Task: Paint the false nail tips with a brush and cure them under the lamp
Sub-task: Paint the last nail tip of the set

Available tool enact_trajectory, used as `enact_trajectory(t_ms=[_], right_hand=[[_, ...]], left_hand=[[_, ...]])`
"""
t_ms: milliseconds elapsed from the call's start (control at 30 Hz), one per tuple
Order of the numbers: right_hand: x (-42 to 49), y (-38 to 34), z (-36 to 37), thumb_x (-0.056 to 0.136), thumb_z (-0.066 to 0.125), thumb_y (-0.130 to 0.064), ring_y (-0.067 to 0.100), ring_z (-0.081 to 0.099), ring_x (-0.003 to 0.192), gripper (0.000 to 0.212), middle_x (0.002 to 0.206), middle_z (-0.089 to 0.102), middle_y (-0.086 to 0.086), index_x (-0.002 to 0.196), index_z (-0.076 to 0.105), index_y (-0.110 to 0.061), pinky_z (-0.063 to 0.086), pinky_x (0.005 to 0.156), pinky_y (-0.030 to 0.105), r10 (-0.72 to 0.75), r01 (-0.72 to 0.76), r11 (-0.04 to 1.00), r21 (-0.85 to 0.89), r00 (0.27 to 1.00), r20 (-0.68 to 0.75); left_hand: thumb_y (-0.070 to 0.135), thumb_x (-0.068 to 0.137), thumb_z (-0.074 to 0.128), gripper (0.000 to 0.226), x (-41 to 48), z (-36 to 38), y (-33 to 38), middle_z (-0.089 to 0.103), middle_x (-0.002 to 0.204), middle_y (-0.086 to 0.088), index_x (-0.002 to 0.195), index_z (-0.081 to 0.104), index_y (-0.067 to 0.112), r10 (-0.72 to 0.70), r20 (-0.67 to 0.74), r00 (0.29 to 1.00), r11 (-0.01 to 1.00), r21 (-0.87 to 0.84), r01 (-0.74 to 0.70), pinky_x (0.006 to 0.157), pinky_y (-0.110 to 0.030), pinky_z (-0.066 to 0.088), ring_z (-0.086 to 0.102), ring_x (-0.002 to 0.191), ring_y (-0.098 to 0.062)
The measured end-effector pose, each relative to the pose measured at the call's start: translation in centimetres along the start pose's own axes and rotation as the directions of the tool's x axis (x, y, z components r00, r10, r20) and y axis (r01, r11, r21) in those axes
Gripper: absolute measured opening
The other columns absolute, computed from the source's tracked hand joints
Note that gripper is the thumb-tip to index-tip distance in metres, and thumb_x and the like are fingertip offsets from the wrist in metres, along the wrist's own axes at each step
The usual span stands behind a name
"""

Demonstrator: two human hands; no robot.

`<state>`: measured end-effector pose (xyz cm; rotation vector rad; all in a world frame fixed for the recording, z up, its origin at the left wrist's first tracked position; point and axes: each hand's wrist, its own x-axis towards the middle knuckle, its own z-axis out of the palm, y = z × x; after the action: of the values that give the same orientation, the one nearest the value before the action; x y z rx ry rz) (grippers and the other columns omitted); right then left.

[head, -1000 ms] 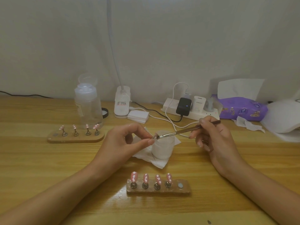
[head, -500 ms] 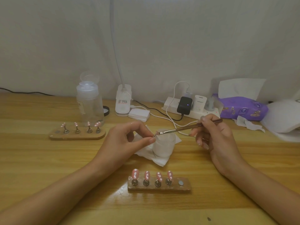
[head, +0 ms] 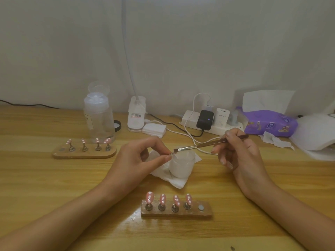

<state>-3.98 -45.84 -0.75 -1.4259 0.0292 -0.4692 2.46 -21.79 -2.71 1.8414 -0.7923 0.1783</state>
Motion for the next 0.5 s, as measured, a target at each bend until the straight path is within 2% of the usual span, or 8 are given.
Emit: enact_trajectory(t_ms=[133, 200, 300, 400, 500], right_hand=[[0.12, 0.14, -0.2, 0.096, 0.052, -0.028, 0.01, 0.047, 0.042, 0.019, 0.065, 0.069, 0.007, 0.081, 0.054, -0.015, 0.032, 0.038, 0.017, 0.033, -0.034, 0.999, -0.026, 0.998, -0.056], [0.14, 0.04, -0.09, 0.09, 0.054, -0.033, 0.01, 0.047, 0.043, 0.02, 0.065, 0.068, 0.005, 0.083, 0.053, -0.014, 0.032, 0.039, 0.017, 0.025, -0.025, 1.0, 0.003, 0.999, -0.04], [0.09, 0.06, 0.11, 0.087, 0.055, -0.035, 0.011, 0.048, 0.043, 0.022, 0.067, 0.07, 0.007, 0.083, 0.053, -0.014, 0.033, 0.038, 0.018, 0.022, -0.022, 0.999, -0.041, 1.0, -0.003], [0.18, 0.15, -0.03, 0.093, 0.053, -0.029, 0.01, 0.046, 0.041, 0.019, 0.065, 0.069, 0.006, 0.083, 0.052, -0.014, 0.031, 0.038, 0.017, 0.028, -0.029, 0.999, -0.026, 0.999, -0.037], [0.1, 0.06, 0.11, 0.086, 0.055, -0.035, 0.01, 0.047, 0.042, 0.021, 0.066, 0.07, 0.006, 0.082, 0.052, -0.015, 0.032, 0.038, 0.017, 0.001, -0.001, 1.0, -0.012, 1.0, 0.0]], left_hand=[[0.045, 0.079, 0.07, 0.01, 0.0, 0.07, -0.07, 0.042, 0.053, 0.013, 0.086, 0.07, 0.038, 0.005, -0.008, 1.0, 0.999, 0.053, -0.004, 0.051, -0.013, 0.031, 0.035, 0.052, -0.004], [0.04, 0.081, 0.071, 0.005, 0.03, 0.03, -0.09, 0.043, 0.055, 0.01, 0.085, 0.069, 0.038, 0.012, -0.009, 1.0, 0.998, 0.067, -0.012, 0.052, -0.013, 0.032, 0.037, 0.053, -0.004], [0.036, 0.083, 0.072, 0.002, 0.03, 0.02, -0.03, 0.046, 0.058, 0.006, 0.085, 0.07, 0.036, 0.027, -0.007, 1.0, 0.997, 0.074, -0.027, 0.053, -0.013, 0.033, 0.037, 0.054, -0.004], [0.026, 0.085, 0.073, 0.008, -0.04, 0.05, 0.2, 0.051, 0.059, 0.021, 0.083, 0.07, 0.033, 0.06, -0.007, 0.998, 0.994, 0.097, -0.059, 0.054, -0.012, 0.034, 0.039, 0.055, -0.004], [0.021, 0.086, 0.073, 0.007, -0.01, 0.02, 0.47, 0.055, 0.065, 0.027, 0.085, 0.07, 0.027, 0.09, -0.008, 0.996, 0.989, 0.115, -0.088, 0.055, -0.011, 0.034, 0.04, 0.057, -0.004]])
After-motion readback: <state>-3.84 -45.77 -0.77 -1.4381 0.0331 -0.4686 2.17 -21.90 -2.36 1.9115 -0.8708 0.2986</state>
